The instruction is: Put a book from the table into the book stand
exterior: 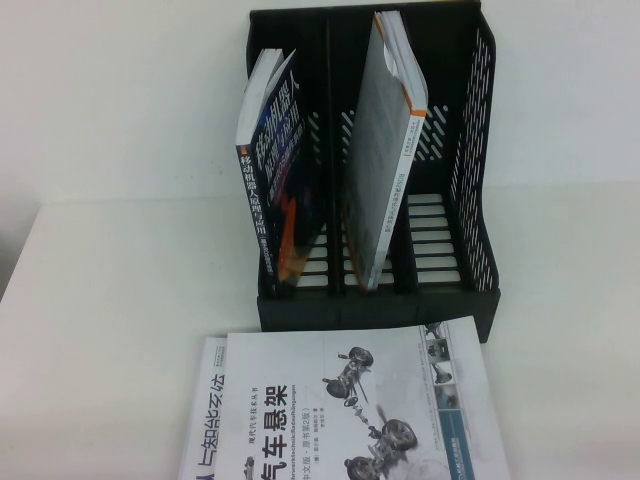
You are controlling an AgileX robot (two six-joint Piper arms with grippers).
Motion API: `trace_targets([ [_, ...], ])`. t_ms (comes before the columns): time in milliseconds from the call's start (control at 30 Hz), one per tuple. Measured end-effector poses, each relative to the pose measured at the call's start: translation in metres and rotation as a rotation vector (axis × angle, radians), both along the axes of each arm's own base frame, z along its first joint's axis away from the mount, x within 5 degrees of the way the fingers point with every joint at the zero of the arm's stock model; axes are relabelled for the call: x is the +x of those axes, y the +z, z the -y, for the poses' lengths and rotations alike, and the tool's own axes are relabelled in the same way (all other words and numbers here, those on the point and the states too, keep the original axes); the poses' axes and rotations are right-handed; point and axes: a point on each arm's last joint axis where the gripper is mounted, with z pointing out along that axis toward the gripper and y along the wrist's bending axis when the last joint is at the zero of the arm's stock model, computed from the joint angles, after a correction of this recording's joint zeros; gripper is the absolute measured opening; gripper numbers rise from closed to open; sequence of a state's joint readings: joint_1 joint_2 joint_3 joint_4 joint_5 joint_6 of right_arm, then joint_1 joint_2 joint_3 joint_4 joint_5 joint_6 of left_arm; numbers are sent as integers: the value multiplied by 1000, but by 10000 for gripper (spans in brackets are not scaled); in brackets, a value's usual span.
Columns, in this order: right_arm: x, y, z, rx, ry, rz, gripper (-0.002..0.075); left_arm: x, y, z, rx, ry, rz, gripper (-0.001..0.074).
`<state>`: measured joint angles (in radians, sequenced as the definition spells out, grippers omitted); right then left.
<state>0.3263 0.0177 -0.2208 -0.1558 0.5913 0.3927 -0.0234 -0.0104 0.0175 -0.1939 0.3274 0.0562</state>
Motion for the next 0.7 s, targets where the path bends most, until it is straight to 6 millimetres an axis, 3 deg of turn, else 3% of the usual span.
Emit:
trace_targets([
  [700,0,0,0,0,0,0,-2,0,0,-1,35,6,2,-2],
])
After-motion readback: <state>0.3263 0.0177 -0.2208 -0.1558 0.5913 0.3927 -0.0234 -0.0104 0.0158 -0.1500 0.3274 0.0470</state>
